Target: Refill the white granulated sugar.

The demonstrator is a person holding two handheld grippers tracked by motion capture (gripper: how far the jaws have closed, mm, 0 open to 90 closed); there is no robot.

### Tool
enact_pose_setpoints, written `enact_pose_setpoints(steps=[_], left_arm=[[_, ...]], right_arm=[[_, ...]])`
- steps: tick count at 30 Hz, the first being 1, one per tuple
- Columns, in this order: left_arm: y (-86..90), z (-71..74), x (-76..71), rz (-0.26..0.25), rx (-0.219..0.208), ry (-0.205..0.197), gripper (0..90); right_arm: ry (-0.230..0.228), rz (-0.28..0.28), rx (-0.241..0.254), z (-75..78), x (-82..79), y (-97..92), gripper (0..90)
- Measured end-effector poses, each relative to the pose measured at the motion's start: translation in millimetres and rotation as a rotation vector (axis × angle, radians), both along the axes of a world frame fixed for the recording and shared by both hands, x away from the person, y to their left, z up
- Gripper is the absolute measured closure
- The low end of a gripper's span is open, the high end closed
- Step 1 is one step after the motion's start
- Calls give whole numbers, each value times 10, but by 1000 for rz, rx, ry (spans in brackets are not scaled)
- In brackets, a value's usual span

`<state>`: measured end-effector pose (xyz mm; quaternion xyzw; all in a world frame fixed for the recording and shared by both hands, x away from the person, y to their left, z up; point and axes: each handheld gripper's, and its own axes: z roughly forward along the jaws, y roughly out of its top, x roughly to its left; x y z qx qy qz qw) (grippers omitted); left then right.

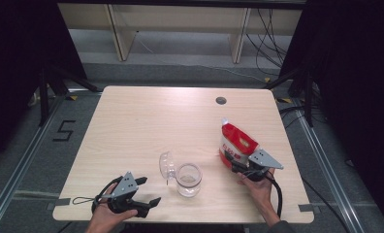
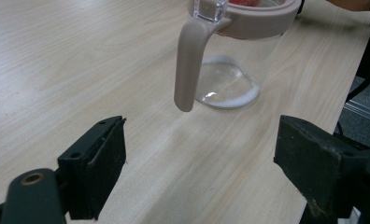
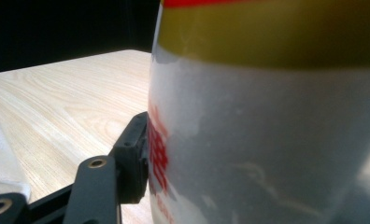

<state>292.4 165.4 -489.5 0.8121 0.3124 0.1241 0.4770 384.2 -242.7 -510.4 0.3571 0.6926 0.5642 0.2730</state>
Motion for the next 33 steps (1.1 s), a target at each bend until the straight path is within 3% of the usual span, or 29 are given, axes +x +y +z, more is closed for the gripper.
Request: enact_pose_setpoints(steps=[2,3,4,5,7,8,9,10,13,14,18,20,21,22,23,27,30,33], left_arm=[[-3,-5,7,-1,-6,-3,162],[0,-2,4,2,-5,-2,162],[10,2,4,-1,4,-4,162],[14,7,4,0,12,-12,162],[24,12,13,-6,23,-25,162],[23,7,11,0,10,-14,162],[23,8,4,11,4,-7,163],[41,16,19,-10,24,-23,162],[39,18,18,-10,25,-26,163],[27,11,3,6,12,-8,162],[29,15,2,7,13,-10,163],[52,23,23,-8,33,-25,162],[51,22,23,-6,26,-26,163],[42,16,11,14,9,-8,162],[45,17,14,12,12,-7,162],[38,16,16,11,14,-13,162],[26,10,15,13,1,-7,162],[40,15,22,10,5,-7,162]], right_arm=[[-13,8,-25,17,9,-12,433],[-5,-11,-13,20,-15,2,434],[1,9,-5,25,-24,6,437],[-11,8,-21,34,-19,-9,441],[9,2,-23,47,-54,-14,444],[2,1,-42,51,-63,-30,445],[5,-3,-16,51,-92,-29,447],[11,25,-23,59,-114,-48,448],[7,19,-36,80,-176,-76,451],[16,12,-41,92,-201,-73,451],[-14,36,-47,141,-198,-123,454],[-16,2,-38,190,-236,-144,454],[-45,12,-38,198,-225,-144,455],[-37,-2,-39,229,-270,-146,455],[-77,7,-67,262,-269,-173,455],[-137,32,-119,371,-393,-193,455],[-194,41,-230,450,-469,-163,456],[-219,62,-282,495,-519,-96,457]])
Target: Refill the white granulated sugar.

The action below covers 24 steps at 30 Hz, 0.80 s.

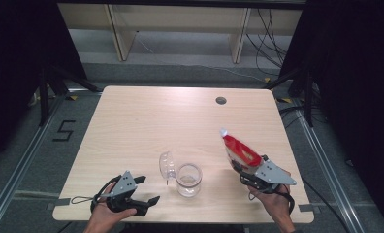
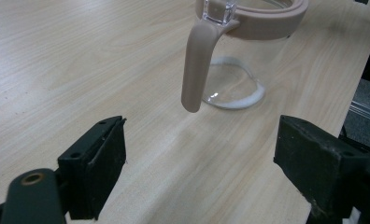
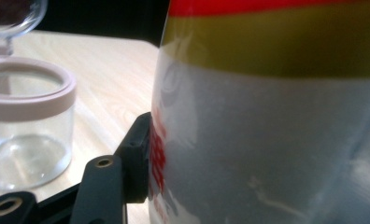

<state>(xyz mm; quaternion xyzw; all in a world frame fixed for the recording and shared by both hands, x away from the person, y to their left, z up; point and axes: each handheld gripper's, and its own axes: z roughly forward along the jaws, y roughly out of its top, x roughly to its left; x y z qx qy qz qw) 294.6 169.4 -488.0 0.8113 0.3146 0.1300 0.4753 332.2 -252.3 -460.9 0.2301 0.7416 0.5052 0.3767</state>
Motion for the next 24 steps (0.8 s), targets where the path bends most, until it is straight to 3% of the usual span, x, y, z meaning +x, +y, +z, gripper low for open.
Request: enact_pose_setpoints(steps=[1,2,6,9,11,24], left_arm=[[17,4,10,-6,9,-8,162],[35,10,10,7,17,-4,162],[51,5,11,17,4,-3,161],[58,15,26,-1,33,-21,161],[34,-1,8,11,8,-2,161],[13,-8,-11,14,12,5,161]], right_arm=[[-7,12,-29,21,-10,18,457],[14,19,-42,41,-41,39,457],[-11,64,-116,95,-84,107,458],[-9,78,-164,114,-117,163,458],[-26,99,-197,135,-134,212,459],[-120,150,-455,267,-238,443,461]])
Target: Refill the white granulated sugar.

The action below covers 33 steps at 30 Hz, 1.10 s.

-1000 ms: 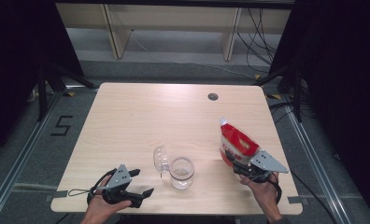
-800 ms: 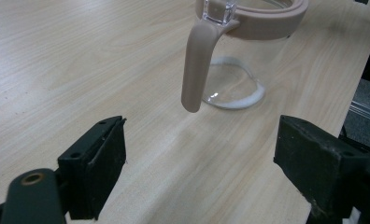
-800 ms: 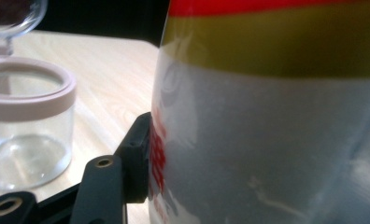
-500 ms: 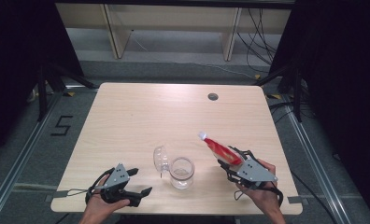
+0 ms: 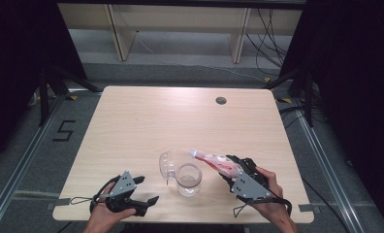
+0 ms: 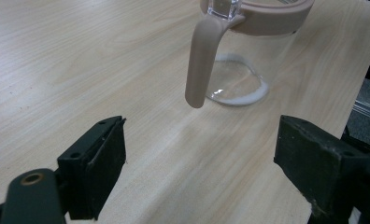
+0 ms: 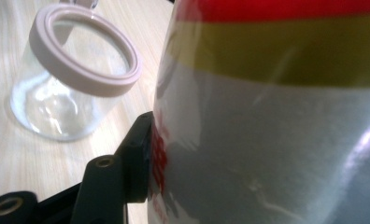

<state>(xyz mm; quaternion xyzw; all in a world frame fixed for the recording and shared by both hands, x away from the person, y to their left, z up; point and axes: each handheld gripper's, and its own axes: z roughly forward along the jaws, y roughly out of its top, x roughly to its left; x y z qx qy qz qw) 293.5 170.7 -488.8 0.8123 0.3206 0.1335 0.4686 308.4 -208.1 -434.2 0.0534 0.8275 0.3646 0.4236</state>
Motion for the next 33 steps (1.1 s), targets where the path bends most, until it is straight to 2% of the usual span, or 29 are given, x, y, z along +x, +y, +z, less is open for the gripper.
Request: enact_pose_setpoints(steps=[1,2,6,9,11,13,15,16,17,19,20,21,22,24,25,26,27,28,29,30,31,33], left_arm=[[13,4,9,-15,10,-7,161],[10,-2,10,-12,-3,-9,161],[16,-4,14,-7,1,-6,161],[14,0,12,-6,3,-8,161],[14,-3,8,-3,4,-11,161],[18,1,6,0,13,-7,161],[15,-4,7,0,8,-12,161],[12,-2,7,-2,11,-12,161],[14,4,8,-6,20,-13,161],[8,-3,8,-7,9,-15,161],[17,3,7,-9,26,-15,161],[15,1,3,-7,22,-13,161],[20,1,3,-8,23,-14,161],[17,-4,0,1,11,-10,161],[19,-3,2,-3,11,-9,161],[21,0,6,-8,15,-13,161],[19,0,6,-6,13,-13,161],[16,-2,4,-2,9,-10,161],[14,-2,1,3,15,-10,161],[8,-6,5,0,9,-13,161],[17,-1,4,-6,22,-14,161],[18,0,4,-4,21,-15,161]], right_arm=[[-7,2,-16,5,-9,7,461],[-9,-11,-26,3,-26,12,461],[-46,-6,-106,24,-45,23,462],[-64,-31,-141,18,-71,30,462],[-81,-12,-165,25,-68,29,463],[-98,-24,-180,17,-71,34,463],[-123,-17,-219,6,-76,54,463],[-155,10,-262,26,-60,63,463],[-136,-3,-250,-4,-70,73,463],[-127,-15,-260,-25,-91,90,463],[-169,18,-314,-4,-78,100,464],[-181,24,-341,-15,-83,118,464],[-156,-2,-321,-54,-100,131,464],[-161,-4,-331,-66,-97,150,464],[-196,16,-370,-40,-83,155,464],[-182,-3,-352,-59,-106,154,465],[-169,-14,-359,-67,-127,158,465],[-209,10,-410,-40,-114,165,465],[-214,-7,-406,-61,-121,163,465],[-266,29,-470,-32,-102,176,465],[-251,11,-462,-62,-118,173,465],[-273,12,-479,-82,-128,168,466]])
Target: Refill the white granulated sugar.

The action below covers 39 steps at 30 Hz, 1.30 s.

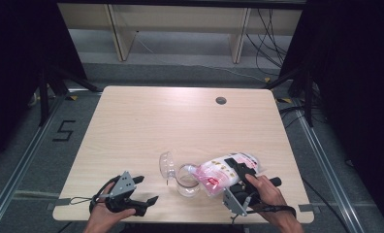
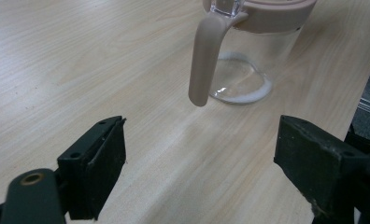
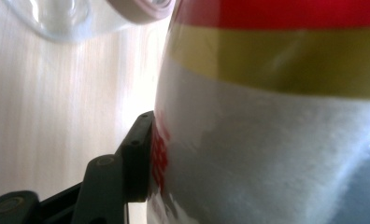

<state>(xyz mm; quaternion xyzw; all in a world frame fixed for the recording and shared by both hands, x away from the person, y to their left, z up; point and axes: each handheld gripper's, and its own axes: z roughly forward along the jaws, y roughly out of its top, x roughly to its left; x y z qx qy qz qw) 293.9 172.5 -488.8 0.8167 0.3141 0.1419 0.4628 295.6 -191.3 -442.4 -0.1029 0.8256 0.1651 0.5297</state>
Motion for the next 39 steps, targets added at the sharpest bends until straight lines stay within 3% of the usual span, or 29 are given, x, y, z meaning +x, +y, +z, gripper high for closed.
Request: enact_pose_setpoints(steps=[2,4,5,6,7,8,10,17,19,23,24,26,30,31,32,34,36,38,39], left_arm=[[-9,-8,1,5,-14,6,161],[-3,-7,1,-1,3,6,161],[-9,-8,-1,-1,-1,6,161],[-18,-10,-3,2,-12,7,161],[-15,-8,3,-6,-5,-2,161],[-12,-7,9,-17,3,-12,161],[-24,-14,-8,0,-10,8,161],[-19,-12,-1,-8,8,3,161],[-18,-12,0,-15,12,3,161],[-29,-17,-1,-3,1,9,161],[-24,-19,5,-4,8,3,161],[-27,-15,9,-12,6,5,161],[-29,-19,6,-14,8,6,161],[-29,-19,7,-14,7,7,161],[-27,-17,10,-14,9,4,161],[-38,-29,9,-2,-16,7,161],[-28,-25,8,-7,-1,7,161],[-23,-23,12,-7,5,4,161],[-28,-24,10,-7,-2,6,161]], right_arm=[[-42,5,-80,8,-18,10,467],[-58,-4,-109,3,-34,13,467],[-77,25,-140,31,-22,20,468],[-76,25,-123,31,-20,14,468],[-20,-46,-37,-32,-57,-12,469],[-45,-7,-80,-5,-29,-2,469],[-83,28,-137,11,-2,11,470],[-77,1,-143,-60,-7,4,471],[-105,36,-188,-46,10,23,472],[-127,50,-221,-38,-2,36,473],[-107,16,-200,-63,-21,24,473],[-143,50,-230,-47,0,36,474],[-165,11,-272,-48,-20,43,475],[-172,23,-276,-42,-12,47,475],[-200,68,-283,-27,10,62,475],[-196,43,-265,-56,-11,56,476],[-207,69,-296,-23,3,83,477],[-184,33,-265,-55,-13,72,478],[-191,41,-280,-50,-7,76,478]])
